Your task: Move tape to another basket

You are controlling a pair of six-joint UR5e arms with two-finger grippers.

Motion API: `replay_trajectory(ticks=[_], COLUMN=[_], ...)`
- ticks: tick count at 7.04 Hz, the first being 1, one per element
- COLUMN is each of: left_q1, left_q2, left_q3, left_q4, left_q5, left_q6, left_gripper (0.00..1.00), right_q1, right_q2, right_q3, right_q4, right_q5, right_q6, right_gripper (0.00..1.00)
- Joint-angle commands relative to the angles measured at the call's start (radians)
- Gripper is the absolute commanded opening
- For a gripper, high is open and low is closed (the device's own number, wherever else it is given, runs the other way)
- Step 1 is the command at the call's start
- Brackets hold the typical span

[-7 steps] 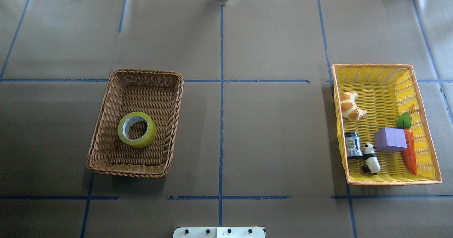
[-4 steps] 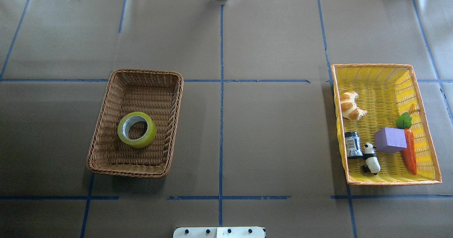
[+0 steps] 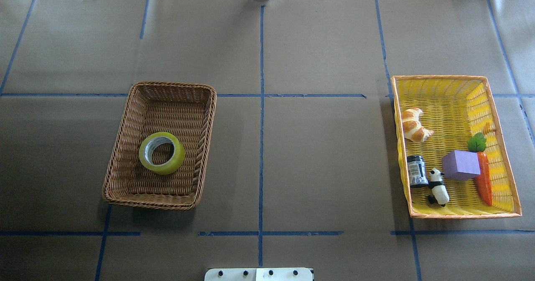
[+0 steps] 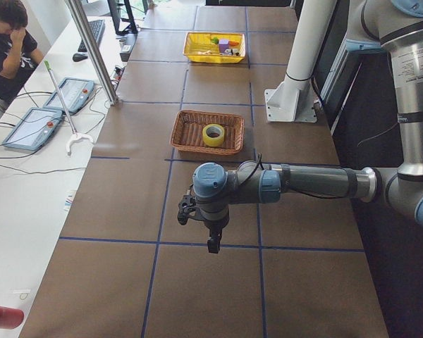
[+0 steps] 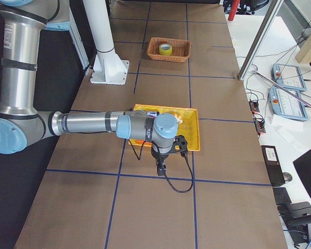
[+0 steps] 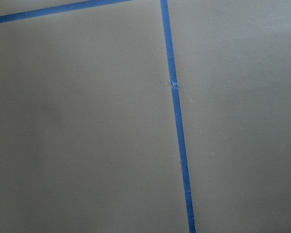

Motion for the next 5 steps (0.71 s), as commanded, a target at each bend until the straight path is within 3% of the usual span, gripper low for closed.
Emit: replay_trajectory(ticks=[1, 5], left_q1=[0.000, 0.000], left_q2=[-0.001, 0.001], left_q3=[0.000, -0.002], left_q4=[-0.001, -0.001], left_q5=[0.000, -0.002], left_q6=[0.000, -0.002], left_gripper=[1.00, 1.00], right_q1=[0.000, 0.000], right_q2=[0.000, 0.000], right_q3=[0.004, 0.010], right_q4=[0.000, 0.000], right_q5=[0.001, 0.003], right_q6=[0.002, 0.002], right_gripper=[1.00, 1.00])
